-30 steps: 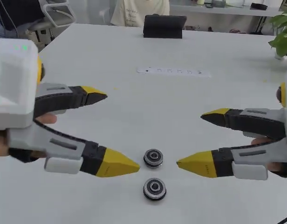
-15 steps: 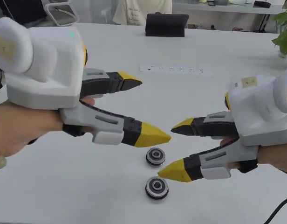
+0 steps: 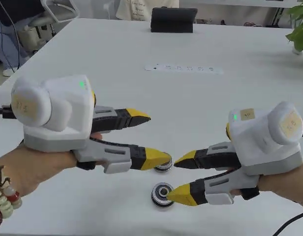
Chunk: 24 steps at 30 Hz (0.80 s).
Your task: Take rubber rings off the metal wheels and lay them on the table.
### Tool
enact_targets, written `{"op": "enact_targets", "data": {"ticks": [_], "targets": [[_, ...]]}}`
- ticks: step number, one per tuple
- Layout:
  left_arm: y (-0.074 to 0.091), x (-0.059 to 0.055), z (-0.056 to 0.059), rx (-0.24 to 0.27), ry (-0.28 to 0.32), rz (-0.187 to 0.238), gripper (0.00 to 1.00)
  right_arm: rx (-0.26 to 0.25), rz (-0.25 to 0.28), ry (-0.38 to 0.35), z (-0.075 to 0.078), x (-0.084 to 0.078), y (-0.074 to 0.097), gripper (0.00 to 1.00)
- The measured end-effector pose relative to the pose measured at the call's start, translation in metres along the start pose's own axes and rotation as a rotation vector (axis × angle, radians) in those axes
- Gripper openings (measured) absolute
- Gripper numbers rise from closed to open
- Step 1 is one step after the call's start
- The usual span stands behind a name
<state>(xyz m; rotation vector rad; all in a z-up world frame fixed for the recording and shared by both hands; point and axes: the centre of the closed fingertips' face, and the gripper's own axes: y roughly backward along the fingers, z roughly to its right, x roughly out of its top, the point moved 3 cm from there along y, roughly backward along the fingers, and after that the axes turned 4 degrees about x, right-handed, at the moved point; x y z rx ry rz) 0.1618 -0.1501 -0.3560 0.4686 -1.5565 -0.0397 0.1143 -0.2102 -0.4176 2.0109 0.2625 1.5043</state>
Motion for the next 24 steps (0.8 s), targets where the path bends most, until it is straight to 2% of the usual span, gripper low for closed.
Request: {"op": "enact_targets", "data": {"ticks": [4, 6, 11, 15, 19, 24], "targets": [[-0.004, -0.013, 0.002, 0.005, -0.001, -0.049, 0.47, 0.011, -0.058, -0.01, 0.0, -0.015, -0.004, 0.36], [-0.007, -0.016, 0.007, -0.015, -0.004, -0.06, 0.47, 0.011, -0.07, -0.016, 0.0, -0.018, -0.005, 0.35], [-0.013, -0.023, 0.017, -0.064, -0.001, -0.083, 0.39, -0.007, -0.064, -0.036, 0.004, -0.021, -0.006, 0.3], [-0.018, -0.037, 0.021, -0.093, -0.028, -0.133, 0.38, -0.012, -0.041, -0.085, 0.006, -0.022, -0.01, 0.27], [-0.021, -0.046, 0.028, -0.131, -0.006, -0.156, 0.29, -0.019, -0.071, -0.079, 0.007, -0.027, -0.012, 0.26], [-0.026, -0.054, 0.038, -0.17, -0.042, -0.194, 0.25, -0.015, -0.072, -0.07, 0.006, -0.027, -0.014, 0.24]]}}
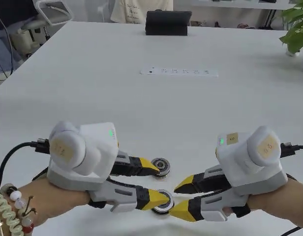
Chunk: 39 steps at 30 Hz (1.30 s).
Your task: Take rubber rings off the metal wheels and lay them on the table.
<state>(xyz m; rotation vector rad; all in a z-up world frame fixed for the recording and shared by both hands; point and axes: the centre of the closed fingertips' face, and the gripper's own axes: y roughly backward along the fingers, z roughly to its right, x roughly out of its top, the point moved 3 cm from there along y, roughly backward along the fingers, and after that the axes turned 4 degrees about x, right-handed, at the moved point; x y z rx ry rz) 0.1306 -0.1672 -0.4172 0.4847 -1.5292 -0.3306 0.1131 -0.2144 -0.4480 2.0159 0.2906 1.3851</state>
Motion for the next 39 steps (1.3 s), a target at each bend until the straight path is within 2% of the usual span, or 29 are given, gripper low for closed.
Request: {"op": "enact_targets", "data": {"ticks": [5, 7, 9, 17, 25, 33, 39], "targets": [[-0.006, -0.011, 0.007, -0.031, -0.049, -0.056, 0.2, -0.003, 0.0, 0.001, 0.0, 0.0, -0.001, 0.23], [-0.008, -0.013, 0.007, -0.027, -0.045, -0.065, 0.17, 0.001, -0.01, 0.007, 0.0, -0.002, -0.003, 0.23], [-0.008, -0.013, 0.006, -0.025, -0.02, -0.056, 0.15, 0.004, -0.015, 0.01, -0.001, -0.002, -0.003, 0.23], [-0.011, -0.019, 0.009, -0.038, -0.025, -0.074, 0.12, 0.009, -0.024, 0.016, -0.002, -0.004, -0.005, 0.22], [-0.011, -0.021, 0.005, -0.019, -0.057, -0.048, 0.07, 0.004, -0.022, 0.019, -0.002, -0.004, -0.005, 0.22], [-0.01, -0.022, 0.004, -0.025, -0.045, -0.026, 0.06, -0.007, -0.019, 0.031, 0.0, -0.003, -0.005, 0.21], [-0.01, -0.022, 0.004, -0.023, -0.067, -0.022, 0.06, -0.011, -0.021, 0.043, -0.001, -0.003, -0.007, 0.21]]}}
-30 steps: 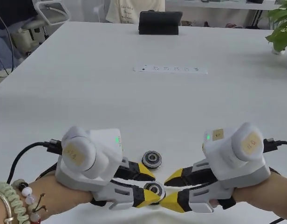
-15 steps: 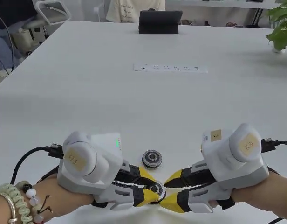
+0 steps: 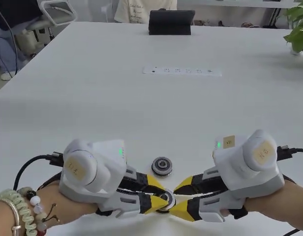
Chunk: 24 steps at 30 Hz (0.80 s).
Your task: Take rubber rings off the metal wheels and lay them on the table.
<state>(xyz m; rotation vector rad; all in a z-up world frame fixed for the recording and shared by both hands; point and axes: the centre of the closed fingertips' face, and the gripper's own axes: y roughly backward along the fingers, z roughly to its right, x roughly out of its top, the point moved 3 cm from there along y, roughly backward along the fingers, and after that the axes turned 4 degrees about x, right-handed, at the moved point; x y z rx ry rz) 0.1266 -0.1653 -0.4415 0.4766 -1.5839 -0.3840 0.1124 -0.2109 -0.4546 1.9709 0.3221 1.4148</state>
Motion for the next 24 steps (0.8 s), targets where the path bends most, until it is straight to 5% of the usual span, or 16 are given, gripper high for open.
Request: {"op": "enact_targets", "data": {"ticks": [24], "targets": [[-0.006, 0.0026, -0.0087, 0.042, -0.007, 0.014, 0.06, -0.053, 0.01, 0.026, 0.0089, 0.0005, -0.0003, 0.19]]}}
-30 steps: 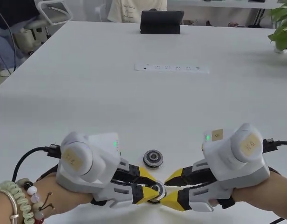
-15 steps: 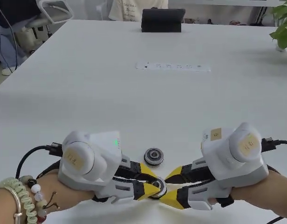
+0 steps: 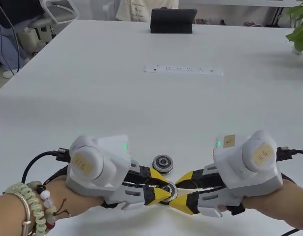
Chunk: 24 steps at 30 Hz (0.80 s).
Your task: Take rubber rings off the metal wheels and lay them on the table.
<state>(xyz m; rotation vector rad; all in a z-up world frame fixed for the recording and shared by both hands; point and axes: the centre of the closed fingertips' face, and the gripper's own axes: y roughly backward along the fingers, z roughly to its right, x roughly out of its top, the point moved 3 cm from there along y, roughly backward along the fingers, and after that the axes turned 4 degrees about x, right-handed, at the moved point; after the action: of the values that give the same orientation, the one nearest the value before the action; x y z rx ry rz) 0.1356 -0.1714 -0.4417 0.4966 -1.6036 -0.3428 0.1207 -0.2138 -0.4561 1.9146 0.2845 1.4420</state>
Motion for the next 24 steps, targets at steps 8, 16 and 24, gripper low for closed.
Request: {"op": "enact_targets", "data": {"ticks": [8, 16, 24], "targets": [[0.0004, -0.0001, 0.0002, 0.004, 0.003, 0.003, 0.06, 0.0, -0.02, -0.004, 0.0008, -0.0023, 0.0017, 0.15], [0.0005, 0.0001, 0.0, 0.007, 0.016, 0.009, 0.06, -0.022, -0.046, 0.005, 0.0052, -0.0059, 0.0035, 0.05], [0.0005, 0.0002, 0.0001, 0.009, 0.018, 0.01, 0.06, -0.055, -0.065, 0.027, 0.0064, -0.0059, 0.0029, 0.01]]}}
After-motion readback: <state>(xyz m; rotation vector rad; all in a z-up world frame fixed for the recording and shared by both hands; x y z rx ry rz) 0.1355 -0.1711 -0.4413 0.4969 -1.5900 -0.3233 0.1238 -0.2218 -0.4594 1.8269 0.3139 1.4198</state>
